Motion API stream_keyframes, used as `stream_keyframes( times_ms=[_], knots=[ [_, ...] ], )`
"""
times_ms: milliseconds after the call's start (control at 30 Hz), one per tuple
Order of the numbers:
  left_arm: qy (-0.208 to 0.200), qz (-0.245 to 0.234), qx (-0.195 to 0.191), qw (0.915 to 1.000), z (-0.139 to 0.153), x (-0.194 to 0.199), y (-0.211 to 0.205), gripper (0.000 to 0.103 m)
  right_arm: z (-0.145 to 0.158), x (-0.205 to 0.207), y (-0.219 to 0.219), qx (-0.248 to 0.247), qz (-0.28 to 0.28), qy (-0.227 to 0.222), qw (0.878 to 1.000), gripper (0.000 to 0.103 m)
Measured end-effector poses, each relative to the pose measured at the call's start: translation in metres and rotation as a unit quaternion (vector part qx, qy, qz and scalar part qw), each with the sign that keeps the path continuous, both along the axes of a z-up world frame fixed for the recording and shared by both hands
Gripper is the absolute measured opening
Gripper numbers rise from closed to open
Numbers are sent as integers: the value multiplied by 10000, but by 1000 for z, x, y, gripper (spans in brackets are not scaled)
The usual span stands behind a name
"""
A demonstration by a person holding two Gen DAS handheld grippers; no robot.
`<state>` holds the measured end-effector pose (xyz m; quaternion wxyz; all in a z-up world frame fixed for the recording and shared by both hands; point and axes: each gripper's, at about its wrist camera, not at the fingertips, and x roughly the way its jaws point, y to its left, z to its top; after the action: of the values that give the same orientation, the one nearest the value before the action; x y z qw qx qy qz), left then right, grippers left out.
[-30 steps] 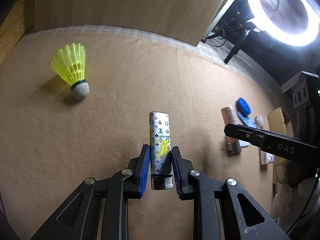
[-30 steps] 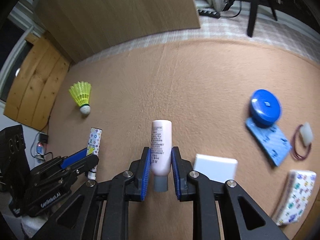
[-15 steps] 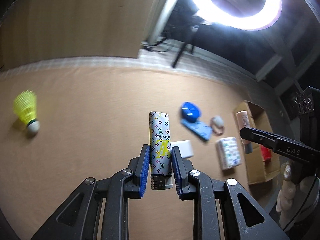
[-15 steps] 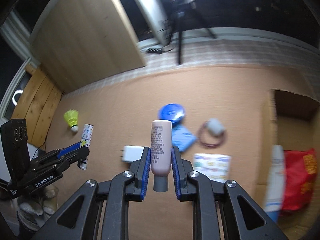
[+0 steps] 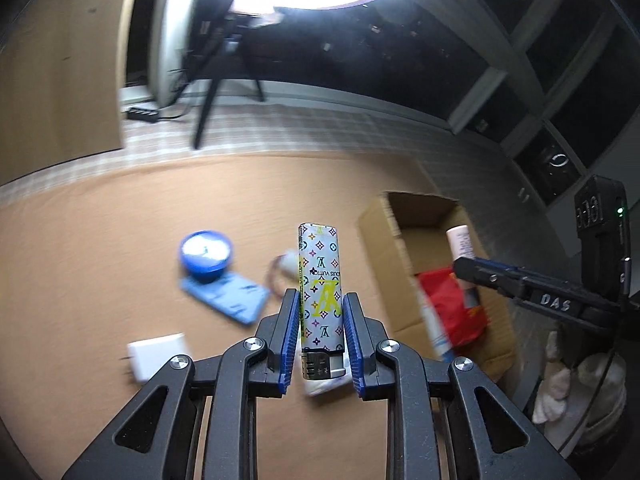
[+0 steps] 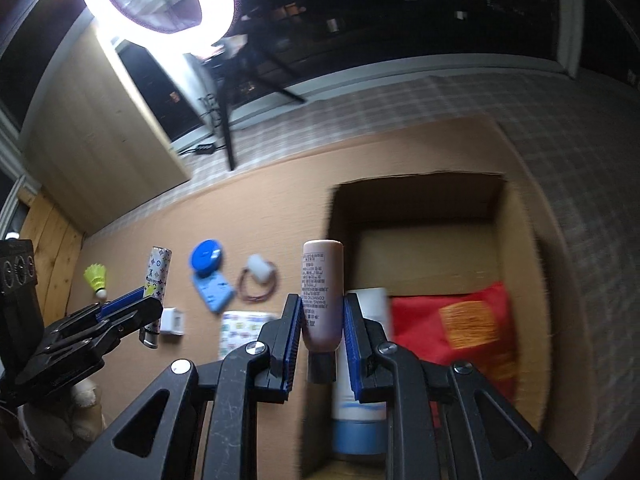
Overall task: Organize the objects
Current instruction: 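Carry the lotion bottle and lighter to the box and release both, then move the right tool back toward the white charger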
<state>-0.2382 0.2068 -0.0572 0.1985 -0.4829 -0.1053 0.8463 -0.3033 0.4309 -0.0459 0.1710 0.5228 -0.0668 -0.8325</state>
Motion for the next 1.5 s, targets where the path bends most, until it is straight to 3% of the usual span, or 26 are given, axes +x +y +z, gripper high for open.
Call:
stream_keyframes(
  times_ms=[400,633,667,700,733,767,800,1133,1500],
  knots=[
    [-20,-507,-77,9987,-4,-28,115,23,-10,-29,63,49,-230,-86,9997,19],
    [-17,-639,-207,9977,-11,-38,153,24,-16,-42,83,3,-264,-102,9996,20],
    [-27,-689,-225,9974,-12,-38,159,25,-16,-43,86,-18,-276,-93,9996,22],
    [-30,-715,-238,9972,-12,-38,162,28,-17,-44,90,-4,-317,-100,9994,33],
    [-27,-725,-285,9970,-12,-37,164,40,-17,-44,93,-3,-362,-92,9993,44],
    [24,-689,-337,9970,-12,-35,165,48,-16,-44,96,-25,-415,-56,9991,48],
    [61,-659,-365,9971,-11,-35,165,49,-16,-44,100,-35,-461,-22,9989,50],
    [-6,-457,-339,9984,-9,-15,146,49,-9,-32,97,-229,-328,25,9992,52],
    [-35,-41,-350,9994,-6,21,56,49,6,1,52,-481,-44,163,9987,53]
  ],
)
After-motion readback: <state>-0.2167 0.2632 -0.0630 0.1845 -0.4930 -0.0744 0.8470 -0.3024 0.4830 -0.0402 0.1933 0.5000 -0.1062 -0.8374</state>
